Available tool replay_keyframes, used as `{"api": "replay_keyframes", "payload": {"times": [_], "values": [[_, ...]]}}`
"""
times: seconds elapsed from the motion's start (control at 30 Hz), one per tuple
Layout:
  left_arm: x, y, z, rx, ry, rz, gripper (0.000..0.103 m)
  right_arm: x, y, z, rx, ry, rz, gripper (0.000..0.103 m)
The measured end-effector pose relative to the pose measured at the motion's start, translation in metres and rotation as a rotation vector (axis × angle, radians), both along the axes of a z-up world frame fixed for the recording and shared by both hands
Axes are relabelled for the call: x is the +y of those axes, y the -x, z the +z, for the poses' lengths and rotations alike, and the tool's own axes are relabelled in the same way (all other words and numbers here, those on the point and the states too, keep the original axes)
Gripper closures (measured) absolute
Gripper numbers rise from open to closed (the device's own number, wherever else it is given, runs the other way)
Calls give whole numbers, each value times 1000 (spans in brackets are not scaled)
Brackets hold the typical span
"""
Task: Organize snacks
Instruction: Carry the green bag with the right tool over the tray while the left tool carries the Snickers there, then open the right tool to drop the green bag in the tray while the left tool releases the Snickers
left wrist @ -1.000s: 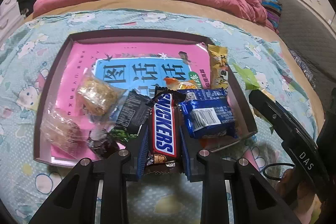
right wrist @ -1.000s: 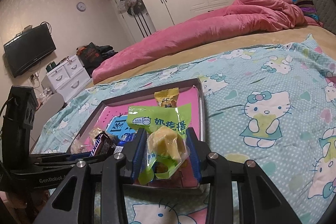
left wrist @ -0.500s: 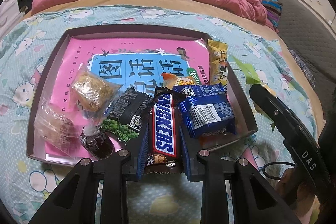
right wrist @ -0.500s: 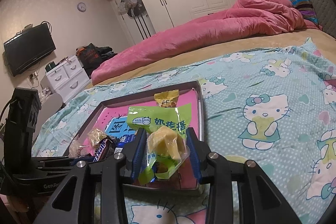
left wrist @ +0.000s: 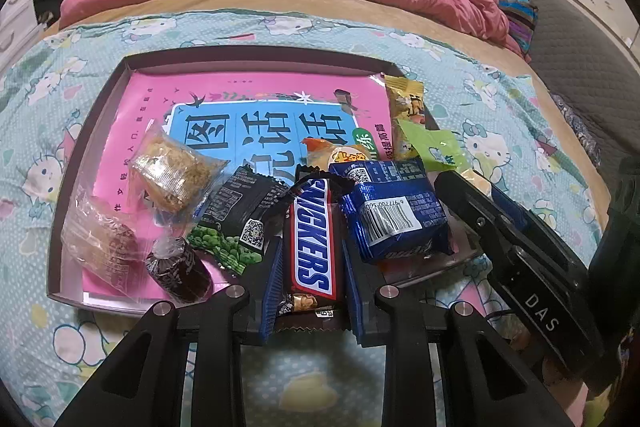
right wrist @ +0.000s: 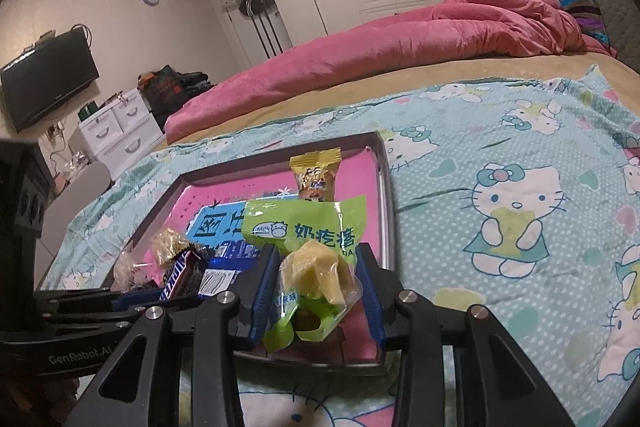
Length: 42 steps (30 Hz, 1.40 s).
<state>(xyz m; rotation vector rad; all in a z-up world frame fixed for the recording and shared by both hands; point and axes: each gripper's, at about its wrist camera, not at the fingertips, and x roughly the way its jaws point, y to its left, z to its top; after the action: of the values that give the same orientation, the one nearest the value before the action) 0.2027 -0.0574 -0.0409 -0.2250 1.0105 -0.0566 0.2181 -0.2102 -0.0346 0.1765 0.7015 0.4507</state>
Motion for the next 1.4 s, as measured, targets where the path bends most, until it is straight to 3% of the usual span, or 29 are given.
{"api": "replay_keyframes", "payload": {"times": [0.3, 0.63, 1.07, 1.4], "values": [[1, 0, 1, 2, 1, 7, 74, 0, 1, -5, 11, -14, 0, 62], [3, 0, 1, 3, 4, 12, 74, -3, 2, -7, 19, -25, -16, 45], [5, 2, 4, 1, 9, 14, 74, -4, 10, 1, -18, -2, -38, 34], [6, 3, 7, -9, 10, 15, 74, -6, 16, 9, -43, -5, -37, 34]]}}
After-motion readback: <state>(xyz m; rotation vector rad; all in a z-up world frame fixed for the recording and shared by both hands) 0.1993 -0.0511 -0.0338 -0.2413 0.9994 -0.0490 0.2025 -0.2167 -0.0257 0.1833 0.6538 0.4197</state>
